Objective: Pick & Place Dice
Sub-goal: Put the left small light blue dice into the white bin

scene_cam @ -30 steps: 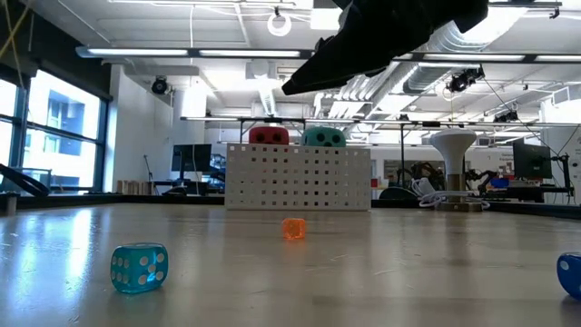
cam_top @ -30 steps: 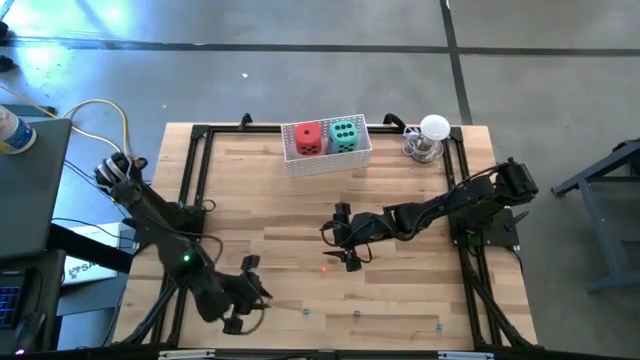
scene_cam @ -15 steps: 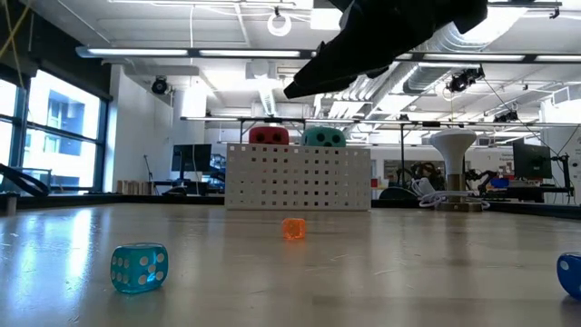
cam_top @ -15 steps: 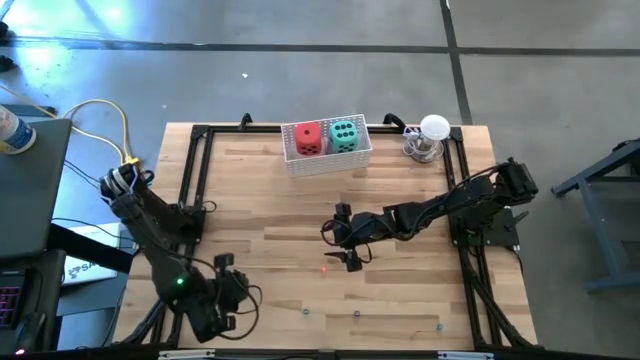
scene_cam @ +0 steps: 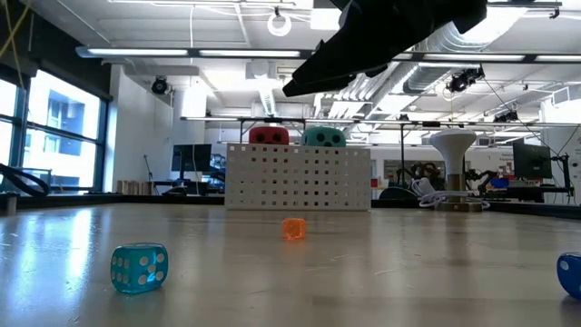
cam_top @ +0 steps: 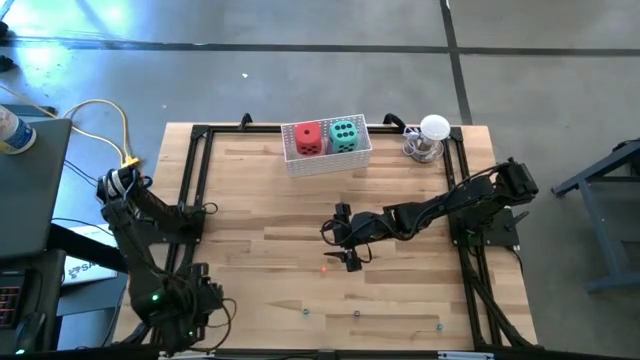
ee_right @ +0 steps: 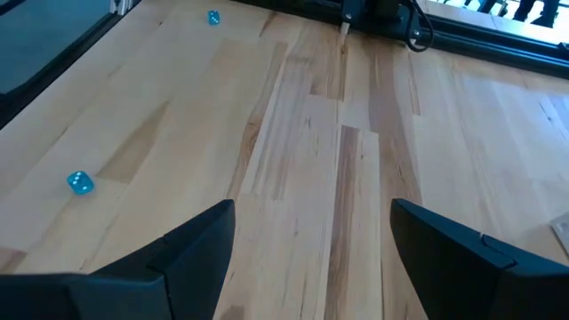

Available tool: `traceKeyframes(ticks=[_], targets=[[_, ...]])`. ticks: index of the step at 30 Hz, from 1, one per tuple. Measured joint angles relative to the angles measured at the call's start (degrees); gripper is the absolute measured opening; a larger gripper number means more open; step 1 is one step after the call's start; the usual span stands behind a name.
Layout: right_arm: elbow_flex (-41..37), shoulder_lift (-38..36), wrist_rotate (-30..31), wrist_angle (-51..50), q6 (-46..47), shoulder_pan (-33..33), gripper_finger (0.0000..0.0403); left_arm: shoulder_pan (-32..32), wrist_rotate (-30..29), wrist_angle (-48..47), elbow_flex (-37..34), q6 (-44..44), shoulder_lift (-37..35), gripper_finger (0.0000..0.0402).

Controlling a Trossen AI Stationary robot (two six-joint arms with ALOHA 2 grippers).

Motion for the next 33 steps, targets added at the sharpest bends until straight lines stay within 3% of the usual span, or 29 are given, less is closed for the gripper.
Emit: traceKeyframes(ticks=[14,19,29,33], targets=[[0.0,0.0,0.0,-0.2,0.2,0.0,0.029,-4.0,0.0,-0.4,-0.1,-3.5,8.4,0.0225],[0.0,0.0,0.0,-0.2,0.2,0.0,0.029,-4.3,2.9,-1.3,-0.1,-8.0,12.0,0.0225],[0.0,0.0,0.0,-0.2,0.2,0.0,0.029,-4.3,3.9,-1.2,-0.1,-11.9,12.9,0.0225],[0.0,0.0,0.0,-0.2,0.2,0.0,0.029,-4.3,3.9,-1.5,-0.1,-24.7,12.9,0.0225]])
